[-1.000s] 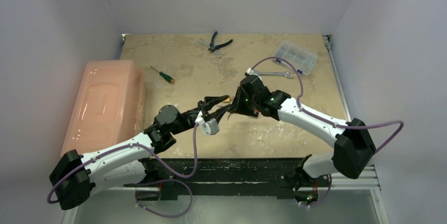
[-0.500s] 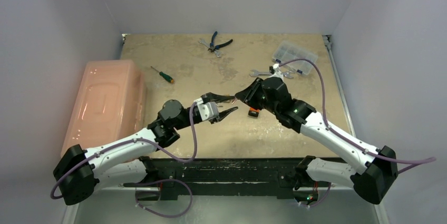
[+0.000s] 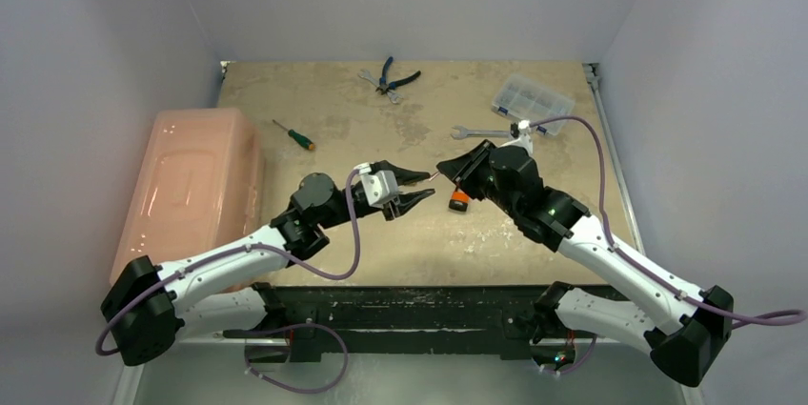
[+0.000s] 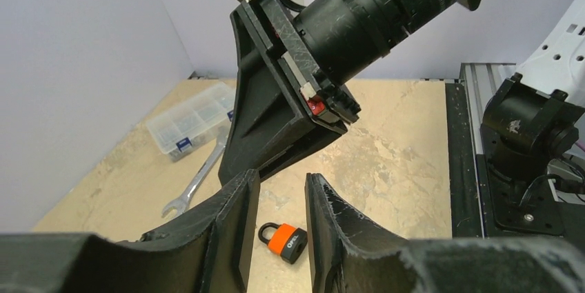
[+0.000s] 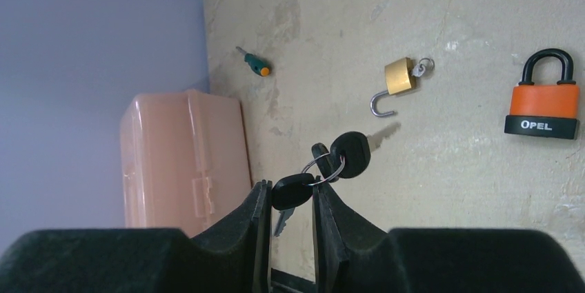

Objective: Unlock with the key

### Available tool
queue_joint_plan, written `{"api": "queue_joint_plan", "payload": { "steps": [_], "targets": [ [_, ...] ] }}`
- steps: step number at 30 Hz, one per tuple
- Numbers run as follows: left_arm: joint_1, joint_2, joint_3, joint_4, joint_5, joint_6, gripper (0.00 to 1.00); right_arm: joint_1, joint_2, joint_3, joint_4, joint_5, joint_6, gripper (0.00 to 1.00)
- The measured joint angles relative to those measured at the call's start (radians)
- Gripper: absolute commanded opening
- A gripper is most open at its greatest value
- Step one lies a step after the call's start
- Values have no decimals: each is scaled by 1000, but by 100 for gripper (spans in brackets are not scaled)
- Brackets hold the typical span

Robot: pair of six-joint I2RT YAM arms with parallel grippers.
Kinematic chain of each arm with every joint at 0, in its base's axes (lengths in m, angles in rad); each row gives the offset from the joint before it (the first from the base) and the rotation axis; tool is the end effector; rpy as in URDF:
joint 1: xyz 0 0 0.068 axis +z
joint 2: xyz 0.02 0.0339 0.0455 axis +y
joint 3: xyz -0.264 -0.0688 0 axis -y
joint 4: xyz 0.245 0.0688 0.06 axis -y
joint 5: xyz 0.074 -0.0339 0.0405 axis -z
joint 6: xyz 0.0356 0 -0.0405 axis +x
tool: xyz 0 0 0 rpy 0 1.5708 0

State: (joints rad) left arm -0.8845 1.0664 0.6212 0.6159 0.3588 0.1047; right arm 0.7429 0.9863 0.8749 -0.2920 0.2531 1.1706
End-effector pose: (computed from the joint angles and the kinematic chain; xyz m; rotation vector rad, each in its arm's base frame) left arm 0.1457 -0.1976 0.3115 0.9556 1.1193 -0.8905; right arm 0.1712 0.1451 0.3235 0.6160 2.0080 0.9764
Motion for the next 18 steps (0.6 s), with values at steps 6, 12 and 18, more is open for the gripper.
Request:
{"api": "queue_joint_plan", "payload": {
  "steps": [6,12,18],
  "targets": [
    [0,37,6,-22,-14,-8,32,-3,-1,0,-32,-1,35,0],
    [0,55,9,-29,-31,-11,33,-3,-15,0,-41,-8,51,0],
    [0,89,13,-39,-80,-10,51,-3,-31,0,-41,-9,58,0]
  ]
}}
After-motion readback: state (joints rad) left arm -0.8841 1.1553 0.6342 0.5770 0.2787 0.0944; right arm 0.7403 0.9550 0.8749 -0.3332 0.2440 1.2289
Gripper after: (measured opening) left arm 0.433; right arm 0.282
